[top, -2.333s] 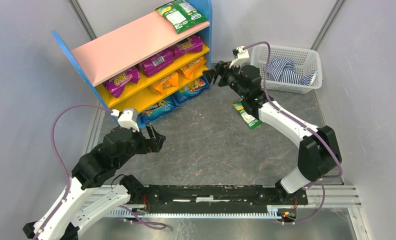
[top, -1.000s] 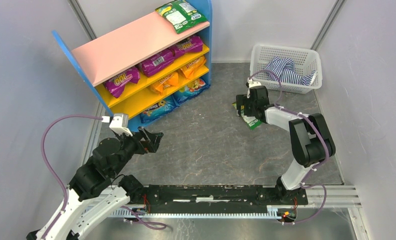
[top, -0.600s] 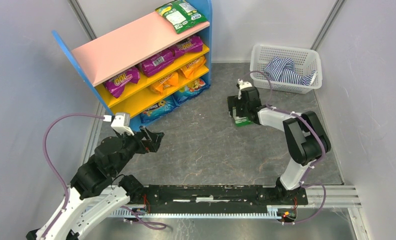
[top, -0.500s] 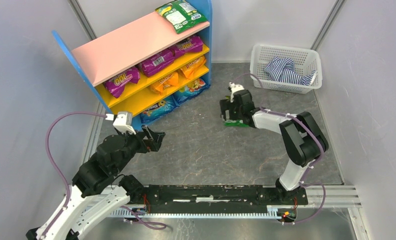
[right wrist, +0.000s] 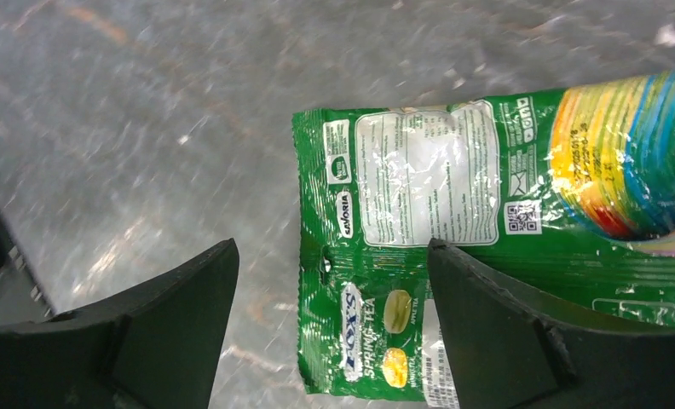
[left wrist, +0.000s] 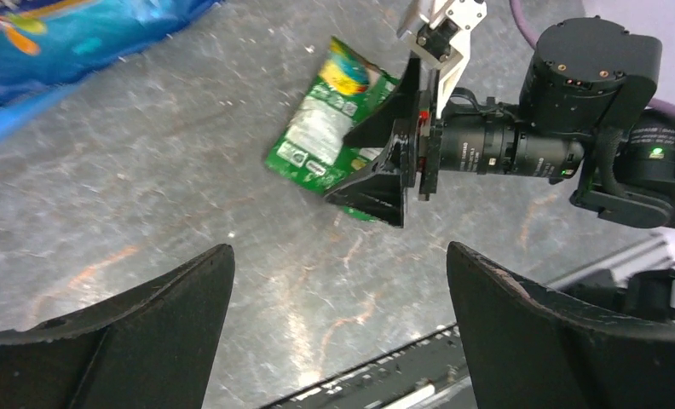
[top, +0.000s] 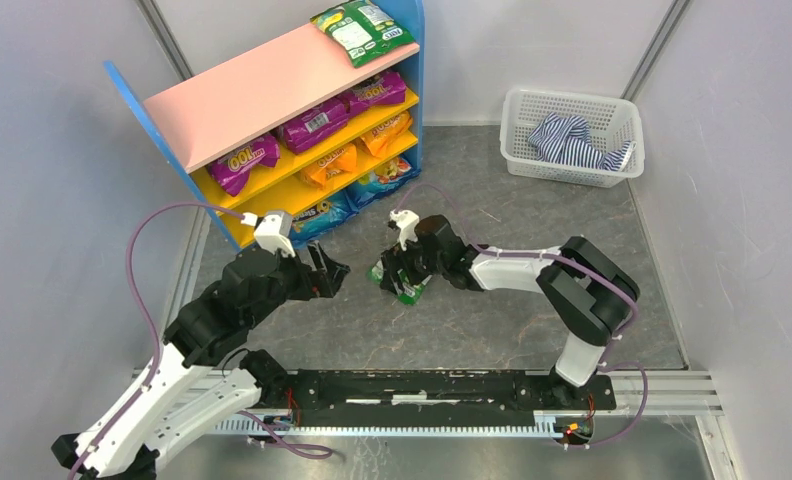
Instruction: Place and organize the candy bags onto the shelf
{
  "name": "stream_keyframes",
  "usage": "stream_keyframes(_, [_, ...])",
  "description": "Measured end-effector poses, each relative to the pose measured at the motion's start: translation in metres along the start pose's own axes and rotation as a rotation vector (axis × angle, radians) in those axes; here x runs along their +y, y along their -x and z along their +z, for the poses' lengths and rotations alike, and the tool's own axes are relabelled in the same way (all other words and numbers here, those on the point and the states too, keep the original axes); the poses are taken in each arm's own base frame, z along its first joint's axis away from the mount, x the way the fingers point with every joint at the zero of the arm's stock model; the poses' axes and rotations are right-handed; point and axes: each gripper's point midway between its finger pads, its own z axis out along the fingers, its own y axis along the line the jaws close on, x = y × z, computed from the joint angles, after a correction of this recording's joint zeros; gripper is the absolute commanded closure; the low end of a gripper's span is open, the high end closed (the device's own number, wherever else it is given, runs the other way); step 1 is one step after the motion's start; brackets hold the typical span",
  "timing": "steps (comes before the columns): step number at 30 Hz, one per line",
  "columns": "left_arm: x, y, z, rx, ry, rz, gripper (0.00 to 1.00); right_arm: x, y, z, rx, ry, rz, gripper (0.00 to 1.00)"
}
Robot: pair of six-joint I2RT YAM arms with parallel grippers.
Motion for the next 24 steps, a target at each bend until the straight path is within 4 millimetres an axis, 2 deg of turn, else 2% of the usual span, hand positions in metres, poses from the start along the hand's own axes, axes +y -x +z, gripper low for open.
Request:
stream_keyframes(3, [-0.009, -0.005, 0.004, 0.031, -0.029, -0.057, 0.00, 0.015, -0.009, -0.013, 0.013, 0.067, -0.020, 0.11])
stream_keyframes(5, [-0.015, -0.007, 0.008, 0.038, -0.049, -0.099, 0.01, 0.016, -0.011, -0.026, 0.024, 0.064, -0.039, 0.09])
stream_keyframes(8, [-0.018, -0.020, 0.018, 0.066, -0.065, -0.165, 0.02, 0.012, 0.005, -0.044, -0.014, 0.030, -0.076, 0.09])
stream_keyframes(11, [-0.016, -0.049, 0.035, 0.146, -0.050, -0.226, 0.02, -0.005, 0.024, -0.059, -0.067, -0.018, -0.078, 0.10])
stream_keyframes(14, [-0.011, -0.079, 0.054, 0.246, -0.009, -0.261, 0.02, -0.032, 0.027, -0.069, -0.102, -0.070, -0.033, 0.10])
stream_keyframes(16, [-0.008, -0.094, 0.065, 0.300, 0.022, -0.274, 0.02, -0.050, 0.012, -0.076, -0.103, -0.101, 0.018, 0.11])
stream_keyframes(20, [-0.004, -0.120, 0.087, 0.404, 0.078, -0.272, 0.02, -0.079, -0.038, -0.087, -0.046, -0.160, 0.142, 0.13])
stream_keyframes(22, [-0.003, -0.130, 0.097, 0.447, 0.100, -0.267, 0.03, -0.082, -0.052, -0.089, -0.030, -0.168, 0.172, 0.15])
stream_keyframes(24, [-0.002, -0.140, 0.110, 0.488, 0.125, -0.261, 0.04, -0.082, -0.053, -0.091, -0.043, -0.163, 0.186, 0.18])
